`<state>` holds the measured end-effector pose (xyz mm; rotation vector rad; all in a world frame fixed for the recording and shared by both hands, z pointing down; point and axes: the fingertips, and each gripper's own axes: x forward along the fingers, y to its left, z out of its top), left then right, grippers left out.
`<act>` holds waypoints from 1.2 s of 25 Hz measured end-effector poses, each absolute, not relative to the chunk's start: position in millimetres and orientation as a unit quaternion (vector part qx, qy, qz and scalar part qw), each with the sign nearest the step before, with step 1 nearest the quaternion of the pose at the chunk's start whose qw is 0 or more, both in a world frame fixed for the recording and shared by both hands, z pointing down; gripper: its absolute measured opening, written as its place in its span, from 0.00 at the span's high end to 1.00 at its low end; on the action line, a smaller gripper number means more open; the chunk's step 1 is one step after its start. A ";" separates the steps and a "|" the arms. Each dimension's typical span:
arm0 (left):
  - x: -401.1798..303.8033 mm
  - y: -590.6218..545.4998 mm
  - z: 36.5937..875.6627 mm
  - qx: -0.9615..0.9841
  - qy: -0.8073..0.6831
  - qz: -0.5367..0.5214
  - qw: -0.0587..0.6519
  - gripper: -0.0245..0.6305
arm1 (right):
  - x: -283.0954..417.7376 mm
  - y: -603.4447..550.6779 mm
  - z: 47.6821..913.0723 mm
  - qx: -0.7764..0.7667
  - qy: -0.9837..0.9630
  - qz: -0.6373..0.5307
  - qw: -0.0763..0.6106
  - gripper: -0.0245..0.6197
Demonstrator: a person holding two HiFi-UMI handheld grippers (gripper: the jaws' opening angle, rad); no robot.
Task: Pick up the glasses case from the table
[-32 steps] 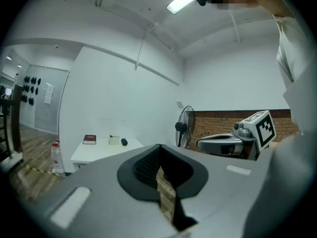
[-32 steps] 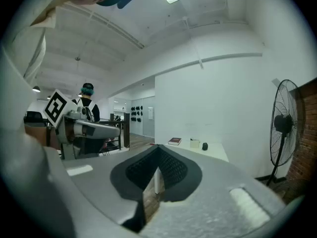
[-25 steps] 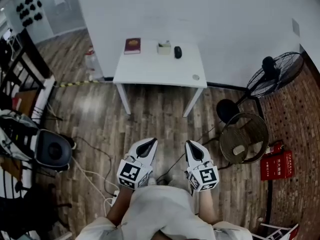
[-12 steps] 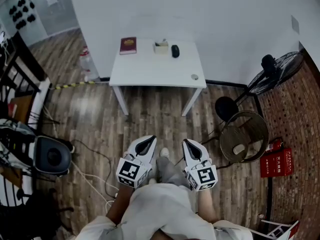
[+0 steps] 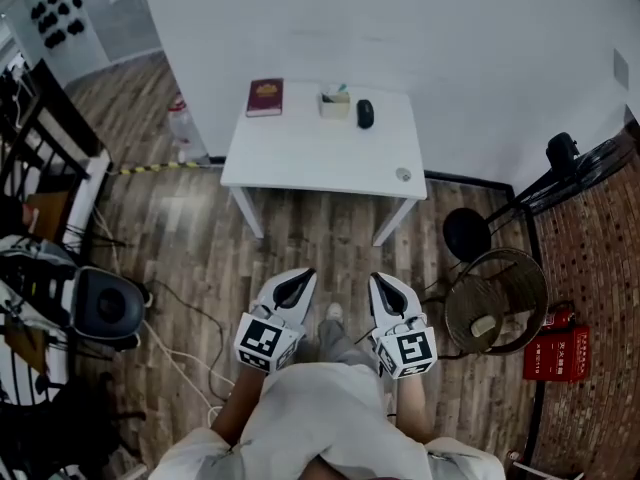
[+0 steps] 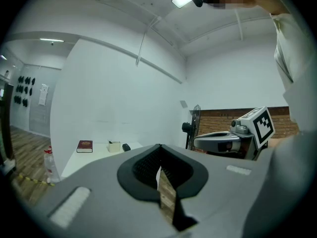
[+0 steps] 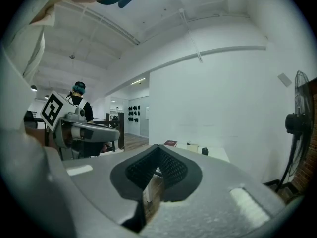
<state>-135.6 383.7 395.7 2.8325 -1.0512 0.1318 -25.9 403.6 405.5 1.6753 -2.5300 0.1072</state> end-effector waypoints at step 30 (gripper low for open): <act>-33.6 181.5 377.0 0.914 -0.399 0.048 0.057 0.94 | 71.3 191.0 390.5 0.492 -0.869 0.032 0.045 0.95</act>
